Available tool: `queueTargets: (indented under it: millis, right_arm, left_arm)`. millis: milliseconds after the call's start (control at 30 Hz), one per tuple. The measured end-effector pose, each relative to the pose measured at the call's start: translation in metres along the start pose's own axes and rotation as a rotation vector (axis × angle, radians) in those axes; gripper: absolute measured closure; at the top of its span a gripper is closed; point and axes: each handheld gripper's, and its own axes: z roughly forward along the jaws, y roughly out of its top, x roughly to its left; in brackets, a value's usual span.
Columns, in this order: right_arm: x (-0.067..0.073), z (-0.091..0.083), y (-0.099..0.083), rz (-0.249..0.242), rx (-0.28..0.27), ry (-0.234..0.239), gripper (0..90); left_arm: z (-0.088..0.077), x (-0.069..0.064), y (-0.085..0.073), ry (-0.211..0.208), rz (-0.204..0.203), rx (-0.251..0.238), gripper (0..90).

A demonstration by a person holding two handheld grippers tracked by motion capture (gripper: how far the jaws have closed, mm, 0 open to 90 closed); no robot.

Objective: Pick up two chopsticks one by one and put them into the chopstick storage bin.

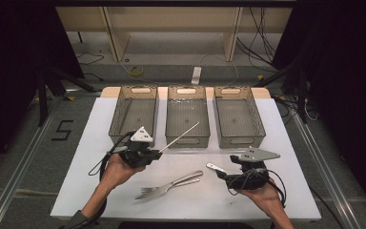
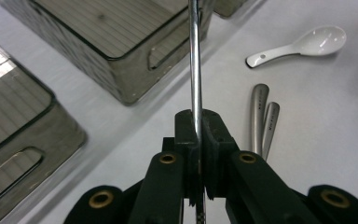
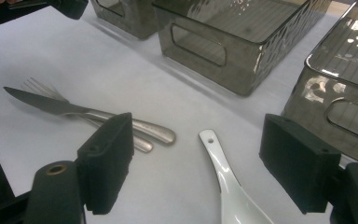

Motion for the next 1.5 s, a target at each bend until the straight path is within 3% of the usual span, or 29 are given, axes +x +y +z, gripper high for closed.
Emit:
queueTargets:
  millis: [300,600,700,900,1067,1500]
  right_arm:
    - [0.003,0.0,-0.005,0.0,-0.002,0.004,25.7]
    - [0.004,-0.004,-0.009,0.006,-0.007,-0.007,24.4]
    - [0.004,-0.005,-0.01,0.003,-0.012,-0.001,24.3]
    - [0.008,-0.004,-0.011,-0.013,0.001,0.006,24.3]
    - [0.009,-0.007,-0.011,-0.016,-0.023,0.003,25.1]
    - [0.012,-0.009,-0.012,-0.014,-0.055,0.008,24.3]
  left_arm:
    - [-0.011,0.022,0.003,0.045,-0.061,-0.037,85.8]
    - [-0.022,0.057,0.006,0.108,-0.163,-0.105,85.8]
    - [-0.024,0.067,0.009,0.117,-0.179,-0.121,85.8]
    - [-0.023,0.087,0.018,0.152,-0.222,-0.125,85.8]
    - [-0.022,0.103,0.026,0.163,-0.267,-0.138,85.8]
    - [-0.004,0.131,0.029,0.233,-0.313,-0.1,85.7]
